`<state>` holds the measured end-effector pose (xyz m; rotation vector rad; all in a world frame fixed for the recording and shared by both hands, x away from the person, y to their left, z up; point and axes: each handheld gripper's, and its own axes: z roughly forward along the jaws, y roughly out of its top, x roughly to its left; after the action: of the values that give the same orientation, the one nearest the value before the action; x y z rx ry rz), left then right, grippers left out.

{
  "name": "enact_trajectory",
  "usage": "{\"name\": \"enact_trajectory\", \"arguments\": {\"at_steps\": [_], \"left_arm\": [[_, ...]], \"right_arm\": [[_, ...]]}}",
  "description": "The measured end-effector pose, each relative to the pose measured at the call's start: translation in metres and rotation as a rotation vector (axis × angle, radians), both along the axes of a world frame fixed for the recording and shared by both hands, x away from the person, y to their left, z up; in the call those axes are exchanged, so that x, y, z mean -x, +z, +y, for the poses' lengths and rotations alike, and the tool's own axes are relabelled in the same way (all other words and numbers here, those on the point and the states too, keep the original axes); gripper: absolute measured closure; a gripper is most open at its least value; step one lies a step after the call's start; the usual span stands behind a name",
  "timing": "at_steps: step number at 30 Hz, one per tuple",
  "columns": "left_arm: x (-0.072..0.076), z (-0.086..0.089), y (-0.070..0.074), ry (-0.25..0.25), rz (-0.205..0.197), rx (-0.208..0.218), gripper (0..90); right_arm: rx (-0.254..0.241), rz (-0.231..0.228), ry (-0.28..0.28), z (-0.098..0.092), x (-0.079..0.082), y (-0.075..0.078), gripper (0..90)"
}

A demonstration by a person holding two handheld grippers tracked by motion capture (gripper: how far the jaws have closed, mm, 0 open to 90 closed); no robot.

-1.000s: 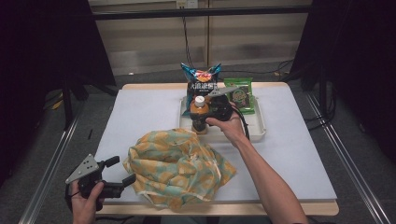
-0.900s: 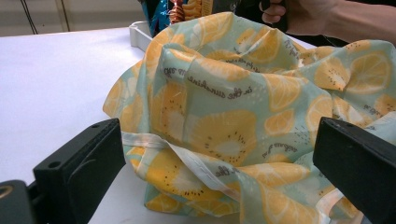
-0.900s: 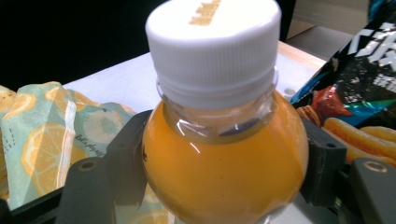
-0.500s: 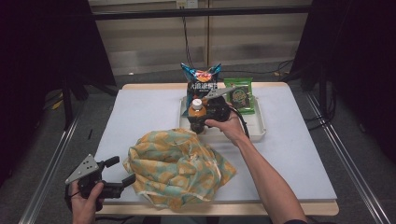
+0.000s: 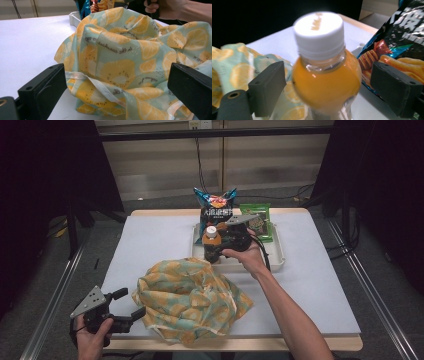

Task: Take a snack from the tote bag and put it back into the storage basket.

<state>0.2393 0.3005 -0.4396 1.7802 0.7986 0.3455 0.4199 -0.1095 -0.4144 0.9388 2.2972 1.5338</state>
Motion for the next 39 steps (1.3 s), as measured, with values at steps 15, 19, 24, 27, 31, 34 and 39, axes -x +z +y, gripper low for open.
{"name": "enact_trajectory", "arguments": {"at_steps": [15,19,24,27,31,34,39], "left_arm": [[0.01,-0.009,0.01,0.029,-0.027,0.022,4.3],[0.013,-0.011,0.012,0.034,-0.03,0.016,7.1],[0.017,-0.016,0.021,0.034,-0.043,0.009,11.9],[0.02,-0.017,0.025,0.026,-0.047,0.012,16.3],[0.027,-0.023,0.035,-0.011,-0.065,0.018,26.0],[0.027,-0.028,0.036,-0.049,-0.063,0.023,33.1],[0.025,-0.044,0.036,-0.1,-0.055,-0.006,38.5]], "right_arm": [[-0.015,0.0,0.025,-0.009,0.067,0.015,29.4],[-0.021,0.019,0.045,-0.004,0.08,0.013,34.4],[-0.036,0.03,0.113,0.006,0.104,0.014,43.7],[-0.042,0.036,0.132,0.011,0.111,0.019,45.0],[-0.037,0.04,0.154,0.015,0.119,0.023,45.8],[-0.034,0.037,0.172,0.017,0.126,0.026,47.3],[-0.004,0.054,0.22,0.025,0.137,0.023,48.0]]}}
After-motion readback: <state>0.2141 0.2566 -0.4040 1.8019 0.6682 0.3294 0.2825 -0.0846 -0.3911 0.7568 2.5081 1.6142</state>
